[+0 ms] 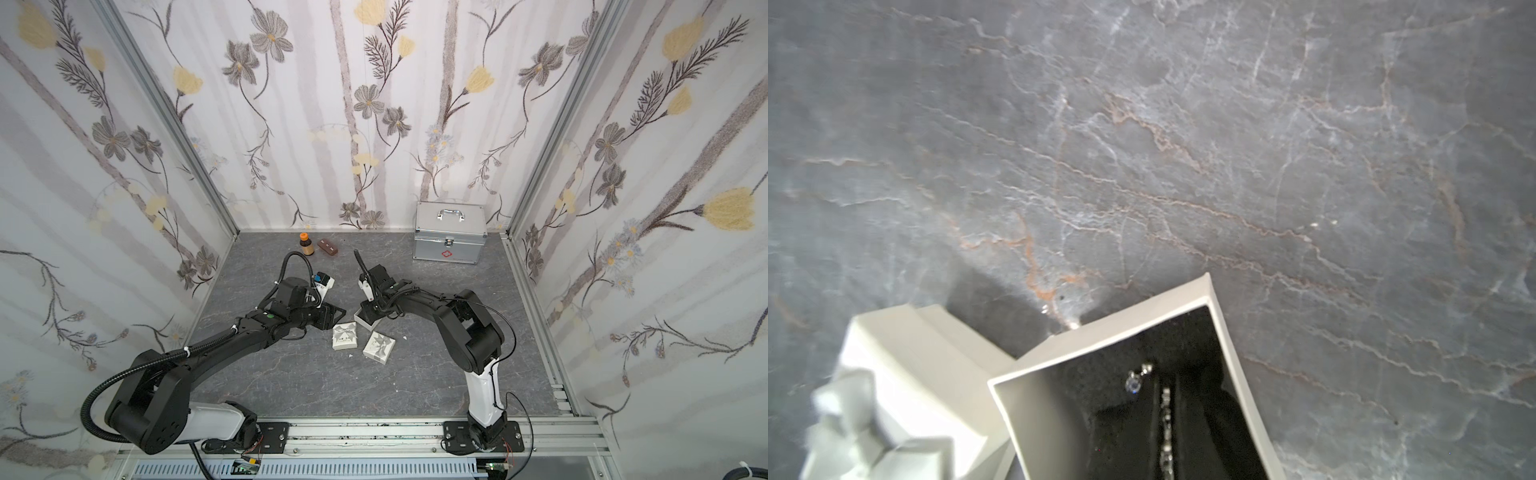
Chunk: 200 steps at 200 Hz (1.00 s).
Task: Take the necklace out of the lift-off lid jewelry box
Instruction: Take out the inner lining from the jewelry box.
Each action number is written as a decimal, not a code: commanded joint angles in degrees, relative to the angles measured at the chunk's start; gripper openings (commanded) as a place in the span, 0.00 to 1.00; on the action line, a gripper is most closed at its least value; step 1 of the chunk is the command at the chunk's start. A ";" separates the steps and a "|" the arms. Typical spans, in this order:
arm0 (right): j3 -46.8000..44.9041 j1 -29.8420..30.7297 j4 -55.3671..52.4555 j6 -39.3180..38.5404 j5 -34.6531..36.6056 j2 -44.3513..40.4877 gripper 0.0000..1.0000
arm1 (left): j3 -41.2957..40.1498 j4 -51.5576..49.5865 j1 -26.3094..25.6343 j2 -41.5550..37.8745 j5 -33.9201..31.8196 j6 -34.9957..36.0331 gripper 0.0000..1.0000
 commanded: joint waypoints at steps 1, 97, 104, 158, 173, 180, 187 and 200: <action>-0.37 -0.51 2.73 0.26 -5.92 -1.52 0.06 | 0.45 4.69 -0.57 1.95 -0.41 -0.88 0.59; -2.83 -2.10 5.31 0.41 -9.29 -5.58 0.03 | 4.06 5.68 -3.75 10.51 -7.16 -1.23 0.54; -3.06 -2.27 5.77 0.46 -9.99 -5.75 0.03 | 4.04 5.69 -3.80 10.97 -7.67 -1.29 0.54; -5.38 -4.42 9.55 1.55 -17.71 -7.42 0.02 | 4.07 5.87 -3.89 12.67 -9.14 -1.57 0.54; -6.15 -5.20 10.81 1.91 -20.48 -7.76 0.02 | 4.20 5.78 -3.85 12.67 -9.14 -1.64 0.54; -6.47 -5.43 11.30 2.15 -21.03 -7.97 0.02 | 4.36 5.62 -3.88 12.44 -9.14 -1.67 0.54; -6.71 -5.66 11.60 2.26 -21.28 -8.25 0.02 | 4.46 5.37 -3.89 12.19 -9.14 -1.82 0.54; -7.05 -5.86 11.78 2.38 -20.89 -8.95 0.02 | 4.81 4.64 -3.89 11.11 -8.90 -2.21 0.54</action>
